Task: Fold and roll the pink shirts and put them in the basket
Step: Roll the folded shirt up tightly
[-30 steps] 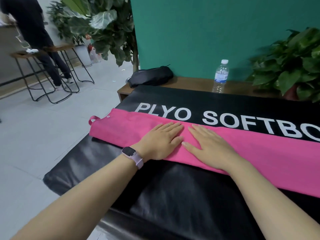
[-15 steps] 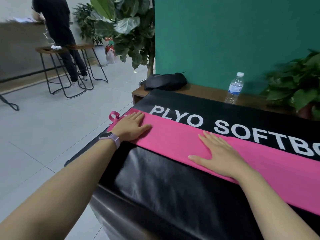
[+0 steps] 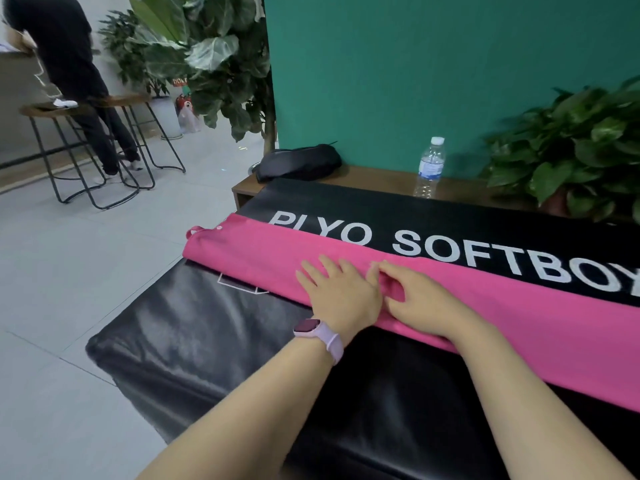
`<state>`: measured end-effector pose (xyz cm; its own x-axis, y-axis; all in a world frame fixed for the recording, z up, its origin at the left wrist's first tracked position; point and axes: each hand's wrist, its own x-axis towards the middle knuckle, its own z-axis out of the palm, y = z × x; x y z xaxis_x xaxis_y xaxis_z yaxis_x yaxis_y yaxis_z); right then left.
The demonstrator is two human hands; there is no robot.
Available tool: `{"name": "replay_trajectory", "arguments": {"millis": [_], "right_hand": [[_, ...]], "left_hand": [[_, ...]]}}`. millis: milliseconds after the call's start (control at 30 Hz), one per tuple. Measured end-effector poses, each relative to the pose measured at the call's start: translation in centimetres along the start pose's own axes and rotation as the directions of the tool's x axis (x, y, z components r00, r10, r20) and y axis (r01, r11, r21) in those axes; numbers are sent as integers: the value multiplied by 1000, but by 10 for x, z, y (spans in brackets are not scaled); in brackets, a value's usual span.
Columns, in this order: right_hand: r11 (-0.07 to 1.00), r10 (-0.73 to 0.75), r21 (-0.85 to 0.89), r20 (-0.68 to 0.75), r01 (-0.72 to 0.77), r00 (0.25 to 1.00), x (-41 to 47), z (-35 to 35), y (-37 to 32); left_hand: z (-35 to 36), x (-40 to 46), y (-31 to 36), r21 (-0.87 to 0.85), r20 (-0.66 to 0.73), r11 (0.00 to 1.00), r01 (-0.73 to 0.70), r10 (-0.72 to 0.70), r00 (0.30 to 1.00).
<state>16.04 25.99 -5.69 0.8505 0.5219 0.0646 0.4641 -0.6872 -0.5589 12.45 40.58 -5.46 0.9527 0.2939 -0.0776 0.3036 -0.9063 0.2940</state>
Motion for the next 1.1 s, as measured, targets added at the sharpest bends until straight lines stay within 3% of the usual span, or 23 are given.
{"name": "replay_trajectory", "arguments": {"millis": [100, 300, 600, 767, 933, 1100], "right_hand": [[999, 1, -50, 12, -1, 1000, 2, -2, 3], [991, 87, -106, -6, -87, 996, 2, -21, 18], [964, 146, -229, 41, -133, 988, 11, -24, 29], [948, 152, -294, 68, -125, 986, 18, -20, 30], [948, 156, -290, 73, -128, 985, 19, -19, 26], [949, 181, -268, 40, -164, 983, 12, -19, 23]], "left_hand": [[4, 13, -2, 37, -50, 999, -37, 39, 998], [1, 77, -6, 117, 24, 974, -196, 195, 981], [-8, 162, 2, 151, 95, 859, -489, 480, 872], [-9, 139, 20, 158, 3, 888, -431, 436, 900], [15, 91, 43, 44, -46, 947, -317, 319, 947], [21, 94, 40, 56, -19, 947, -317, 318, 948]]}}
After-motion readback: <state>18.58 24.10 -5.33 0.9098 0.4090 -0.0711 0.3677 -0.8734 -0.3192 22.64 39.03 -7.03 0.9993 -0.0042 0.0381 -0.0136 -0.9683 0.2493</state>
